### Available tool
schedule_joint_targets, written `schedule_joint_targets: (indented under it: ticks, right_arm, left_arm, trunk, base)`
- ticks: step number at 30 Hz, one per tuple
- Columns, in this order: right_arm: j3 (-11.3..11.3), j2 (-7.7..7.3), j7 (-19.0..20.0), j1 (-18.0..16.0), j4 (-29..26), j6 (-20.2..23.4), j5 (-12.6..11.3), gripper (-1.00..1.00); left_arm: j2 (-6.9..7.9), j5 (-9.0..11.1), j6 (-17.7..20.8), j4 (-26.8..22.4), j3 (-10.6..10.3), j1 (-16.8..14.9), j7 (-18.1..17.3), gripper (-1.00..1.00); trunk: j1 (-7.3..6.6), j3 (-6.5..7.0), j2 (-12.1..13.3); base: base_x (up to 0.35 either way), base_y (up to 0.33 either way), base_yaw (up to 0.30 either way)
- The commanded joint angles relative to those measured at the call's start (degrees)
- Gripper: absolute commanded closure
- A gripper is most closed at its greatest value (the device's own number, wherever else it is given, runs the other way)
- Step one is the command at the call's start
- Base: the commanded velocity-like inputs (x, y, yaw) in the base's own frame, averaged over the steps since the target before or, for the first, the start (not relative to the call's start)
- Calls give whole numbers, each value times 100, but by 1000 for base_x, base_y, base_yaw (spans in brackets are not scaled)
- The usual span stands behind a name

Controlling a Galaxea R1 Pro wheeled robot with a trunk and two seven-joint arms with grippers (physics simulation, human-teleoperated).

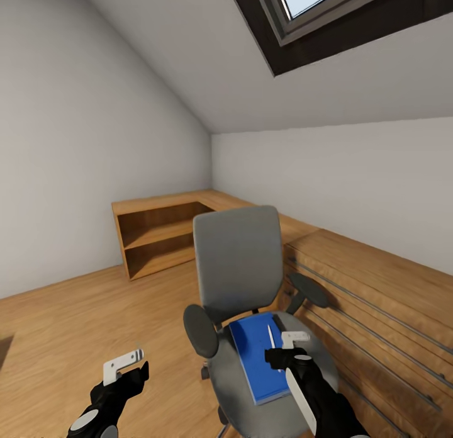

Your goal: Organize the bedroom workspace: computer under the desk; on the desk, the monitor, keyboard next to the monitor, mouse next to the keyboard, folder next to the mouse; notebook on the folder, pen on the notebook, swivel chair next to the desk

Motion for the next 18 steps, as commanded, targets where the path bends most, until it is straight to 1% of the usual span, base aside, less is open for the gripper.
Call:
schedule_joint_targets:
  ticks: [1, 9, 18]
  right_arm:
    - [18, -1, -52, -3, -8, 22, -55, -100]
    - [18, 0, -52, -3, -8, 22, -55, -100]
    - [31, 5, -52, -3, -8, 22, -48, -100]
  left_arm:
    - [6, 59, 6, -9, -14, -3, 56, -100]
    - [6, 60, 6, -9, -14, -1, 56, -100]
    - [8, 64, 10, -9, -9, -5, 56, -100]
  trunk:
    - [22, -23, -44]
    - [198, -167, -365]
    - [198, -167, -365]
  base:
    - [0, 0, 0]
    - [0, 0, 0]
    - [0, 0, 0]
